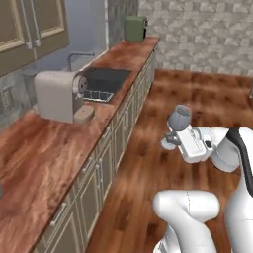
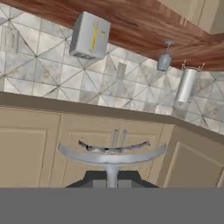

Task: Retrieve the wine glasses from the counter and place one next to each plate.

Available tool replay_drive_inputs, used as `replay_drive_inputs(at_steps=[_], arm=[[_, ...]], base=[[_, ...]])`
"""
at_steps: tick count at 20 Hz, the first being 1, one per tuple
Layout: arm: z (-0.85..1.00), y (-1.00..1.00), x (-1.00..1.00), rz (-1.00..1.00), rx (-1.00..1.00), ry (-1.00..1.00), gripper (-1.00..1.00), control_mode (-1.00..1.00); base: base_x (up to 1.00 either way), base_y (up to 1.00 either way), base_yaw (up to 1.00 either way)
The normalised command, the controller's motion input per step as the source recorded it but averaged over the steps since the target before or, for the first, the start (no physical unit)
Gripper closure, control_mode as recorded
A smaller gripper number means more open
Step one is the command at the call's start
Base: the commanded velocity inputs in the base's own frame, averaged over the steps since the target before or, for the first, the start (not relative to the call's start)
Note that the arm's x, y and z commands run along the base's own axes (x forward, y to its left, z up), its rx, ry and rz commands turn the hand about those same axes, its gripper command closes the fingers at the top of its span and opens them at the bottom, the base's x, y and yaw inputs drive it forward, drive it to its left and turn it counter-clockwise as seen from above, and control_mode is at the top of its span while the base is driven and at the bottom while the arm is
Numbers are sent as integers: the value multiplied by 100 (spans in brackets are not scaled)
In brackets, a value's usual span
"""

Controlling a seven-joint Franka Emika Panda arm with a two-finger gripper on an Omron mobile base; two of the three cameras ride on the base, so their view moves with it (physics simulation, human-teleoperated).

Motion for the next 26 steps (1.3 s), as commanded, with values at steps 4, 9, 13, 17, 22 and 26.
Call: replay_drive_inputs(at_steps=[4,9,13,17,22,26], arm=[[0,0,0,0,0,0,100,100],[0,0,0,0,0,0,100,100],[0,0,0,0,0,0,100,100],[0,0,0,0,0,0,100,100],[0,0,0,0,0,0,100,100],[0,0,0,0,0,0,100,100]], base=[[0,0,-98],[14,-75,-66],[33,-100,-45],[85,-100,-9],[97,-100,0],[82,-100,0]])
